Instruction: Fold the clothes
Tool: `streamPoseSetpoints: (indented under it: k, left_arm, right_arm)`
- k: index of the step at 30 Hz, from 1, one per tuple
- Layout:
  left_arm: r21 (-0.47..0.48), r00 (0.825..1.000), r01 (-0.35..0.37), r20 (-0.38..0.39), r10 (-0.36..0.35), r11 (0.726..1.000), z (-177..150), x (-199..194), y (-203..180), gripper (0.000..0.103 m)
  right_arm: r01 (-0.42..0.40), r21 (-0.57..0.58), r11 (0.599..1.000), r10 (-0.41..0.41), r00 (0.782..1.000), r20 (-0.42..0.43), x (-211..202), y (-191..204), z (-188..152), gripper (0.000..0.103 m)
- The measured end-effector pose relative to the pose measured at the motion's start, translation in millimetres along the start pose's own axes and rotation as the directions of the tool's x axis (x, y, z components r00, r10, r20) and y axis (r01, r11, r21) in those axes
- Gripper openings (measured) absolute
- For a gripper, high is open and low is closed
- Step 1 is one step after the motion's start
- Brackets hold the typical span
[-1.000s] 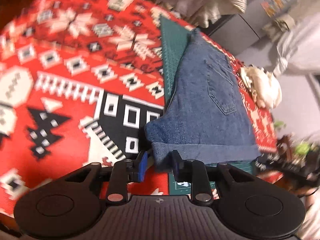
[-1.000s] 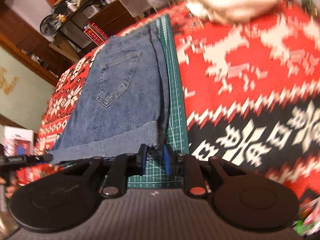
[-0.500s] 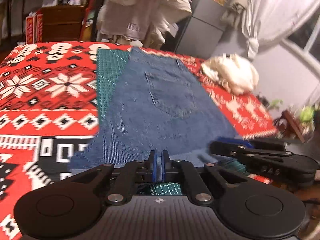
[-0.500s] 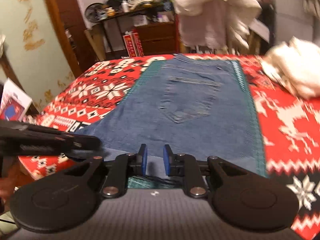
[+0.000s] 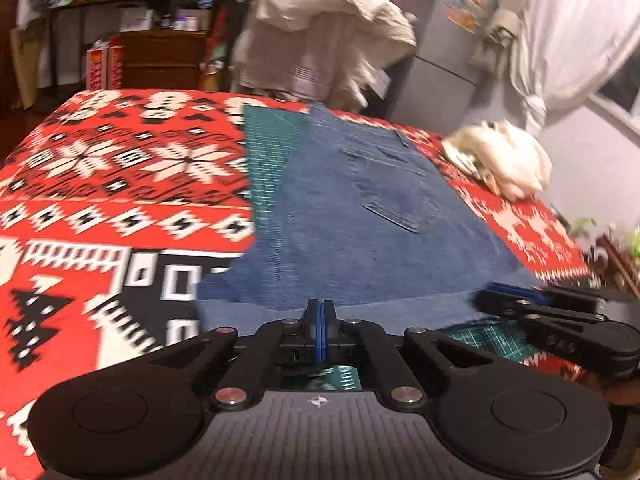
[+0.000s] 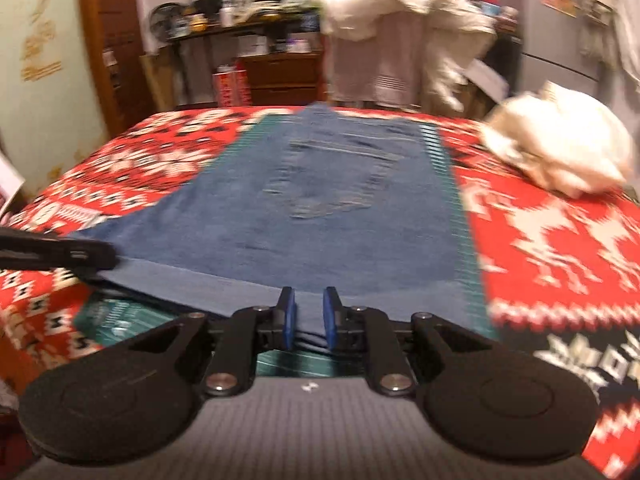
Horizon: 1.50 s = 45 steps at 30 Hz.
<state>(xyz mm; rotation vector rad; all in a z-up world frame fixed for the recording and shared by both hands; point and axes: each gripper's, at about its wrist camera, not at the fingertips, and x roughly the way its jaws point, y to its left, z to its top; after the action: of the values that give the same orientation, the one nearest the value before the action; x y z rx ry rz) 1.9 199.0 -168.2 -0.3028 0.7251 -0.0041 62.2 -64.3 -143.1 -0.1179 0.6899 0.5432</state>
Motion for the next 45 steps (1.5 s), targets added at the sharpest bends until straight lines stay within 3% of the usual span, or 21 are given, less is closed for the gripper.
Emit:
streamPoseSetpoints:
  k: [2,3,7,12,17,19,23,26,30,37,41,45]
  left_arm:
    - [-0.037,1.0,-0.009,0.005,0.009,0.999,-1,-5,11,0.003]
    - [-0.051,1.0,-0.008,0.01,0.008,0.999,-2,-8,15,0.003]
    - [-0.048,0.998,-0.055,0.016,0.056,0.997,-4,-15,21,0.003]
    - [-0.115,0.988,-0.156,-0.022,0.154,0.981,-9,-14,41,0.002]
    - [-0.125,0.992,-0.123,-0.013,0.123,0.985,-5,-24,43,0.002]
    - [-0.131,0.995,-0.101,0.009,0.103,0.986,0,-31,40,0.002]
    - [-0.134,0.998,-0.018,0.058,0.026,0.991,19,-38,28,0.002]
    - [-0.099,0.996,0.058,0.072,-0.051,0.993,33,-29,10,0.002]
    - [-0.069,0.992,0.121,0.025,-0.12,0.99,39,3,-12,0.002]
    - [-0.071,0.995,0.077,-0.059,-0.081,0.994,30,45,-16,0.002]
    - [-0.087,0.996,0.051,-0.064,-0.057,0.995,23,43,-4,0.002]
    - [-0.098,0.997,0.048,-0.063,-0.054,0.994,22,40,2,0.002]
  right_arm:
    - [0.026,0.032,0.999,-0.027,1.0,0.003,-5,-18,-3,0.002]
    - [0.03,0.047,0.998,-0.03,1.0,0.006,-7,-26,-4,0.0]
    - [0.064,0.078,0.995,-0.065,0.998,0.011,-15,-43,-5,0.0]
    - [0.07,0.098,0.993,-0.072,0.997,0.017,-19,-51,-10,0.0]
    - [0.079,0.125,0.989,-0.081,0.997,0.013,-26,-52,-6,0.0]
    - [0.088,0.133,0.987,-0.091,0.996,0.023,-31,-52,-2,0.005]
    - [0.079,0.136,0.987,-0.088,0.994,0.062,-35,-54,12,0.008]
    - [0.053,0.103,0.993,-0.059,0.996,0.062,-25,-47,25,0.008]
    - [-0.005,0.072,0.997,0.002,0.999,0.049,-2,-30,39,0.008]
    - [-0.068,0.03,0.997,0.069,0.997,-0.025,34,-8,38,0.008]
    - [-0.003,0.03,1.0,0.005,0.999,-0.051,40,-19,30,0.007]
    - [0.043,0.115,0.992,-0.039,0.998,-0.043,33,-51,26,0.0]
